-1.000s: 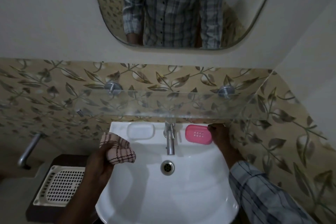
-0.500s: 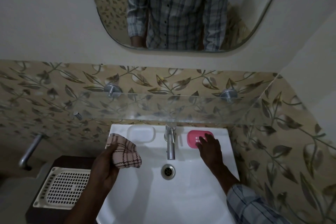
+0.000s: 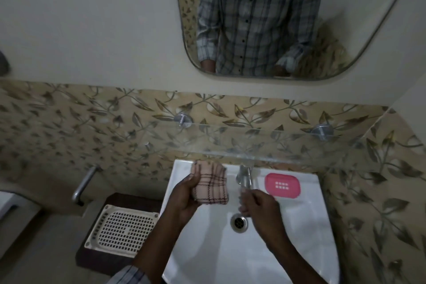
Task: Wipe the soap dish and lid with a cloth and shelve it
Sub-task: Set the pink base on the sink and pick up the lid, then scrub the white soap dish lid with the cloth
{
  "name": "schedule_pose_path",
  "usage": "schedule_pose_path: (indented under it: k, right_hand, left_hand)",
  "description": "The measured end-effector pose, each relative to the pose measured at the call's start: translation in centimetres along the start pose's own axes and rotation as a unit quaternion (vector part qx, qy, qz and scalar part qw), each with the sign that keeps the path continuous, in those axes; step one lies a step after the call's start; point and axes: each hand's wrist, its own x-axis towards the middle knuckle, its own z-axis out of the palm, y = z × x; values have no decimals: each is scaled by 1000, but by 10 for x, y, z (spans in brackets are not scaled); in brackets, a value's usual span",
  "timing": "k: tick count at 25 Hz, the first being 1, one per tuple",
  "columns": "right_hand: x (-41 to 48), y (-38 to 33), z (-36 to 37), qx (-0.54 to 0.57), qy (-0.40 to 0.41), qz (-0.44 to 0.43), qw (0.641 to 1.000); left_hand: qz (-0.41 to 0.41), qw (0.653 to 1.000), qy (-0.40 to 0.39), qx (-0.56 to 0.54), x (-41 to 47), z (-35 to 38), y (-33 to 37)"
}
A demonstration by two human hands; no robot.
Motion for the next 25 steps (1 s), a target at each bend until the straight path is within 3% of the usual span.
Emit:
schedule_pose_path:
  k: [2,3,6,8,11,13,15,19,23,25]
  right_hand:
    - [-1,-13,30,117,-162,180,963]
    - [0,-16,39,196,-209,210,935]
    - [11,-12,51,341,-176,169,908]
    - [10,0,49,317,-117,150,929]
    - [-1,22,46,189,-72,171,964]
    - [-8,31,45,134,-46,166,976]
    - [-15,27,43,117,-34,146,982]
    - [-27,20,33,100,-22,125,987]
    - [-39,23,21,91,11,113,989]
    - [-44,27,15,100,23,117,988]
  left_hand:
    - [-26,998,-34,37,0,2,5]
    - [-36,996,-48,70,0,0,8]
    - [-35,972,-12,234,1,-10,11]
    - [-56,946,30,317,2,-24,6]
    - [-103,922,77,364,11,-48,-8]
    - [-41,910,167,378,31,-58,-13]
    - [43,860,237,451,54,-61,-8]
    - [94,739,231,626,103,-56,3]
    - [48,687,198,698,126,-55,-4]
    - [49,692,208,690,130,-57,-9]
